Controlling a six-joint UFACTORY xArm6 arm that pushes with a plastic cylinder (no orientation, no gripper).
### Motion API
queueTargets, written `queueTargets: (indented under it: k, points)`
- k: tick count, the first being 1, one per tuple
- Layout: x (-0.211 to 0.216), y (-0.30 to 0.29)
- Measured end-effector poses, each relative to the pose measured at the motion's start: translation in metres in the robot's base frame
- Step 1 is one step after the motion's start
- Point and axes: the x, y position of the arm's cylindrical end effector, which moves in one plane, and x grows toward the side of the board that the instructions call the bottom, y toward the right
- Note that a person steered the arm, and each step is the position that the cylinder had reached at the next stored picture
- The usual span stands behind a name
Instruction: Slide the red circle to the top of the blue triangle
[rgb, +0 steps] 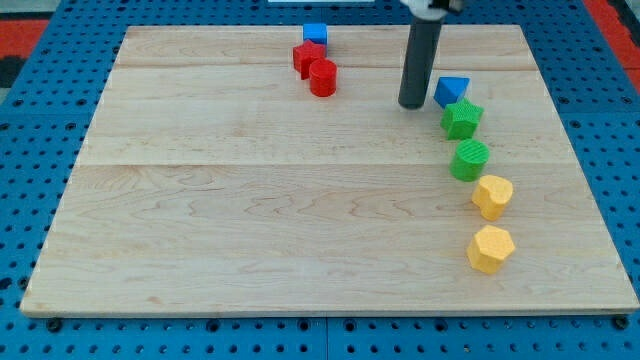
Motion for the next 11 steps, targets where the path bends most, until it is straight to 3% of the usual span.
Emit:
queueTargets:
  k: [1, 3, 5, 8, 9, 11]
  points:
    - [0.001, -0.103]
    - [-0.026, -0.136]
    - [-0.028, -0.210]
    - [-0.043, -0.185]
    - [-0.046, -0.117]
    - [-0.062, -0.137]
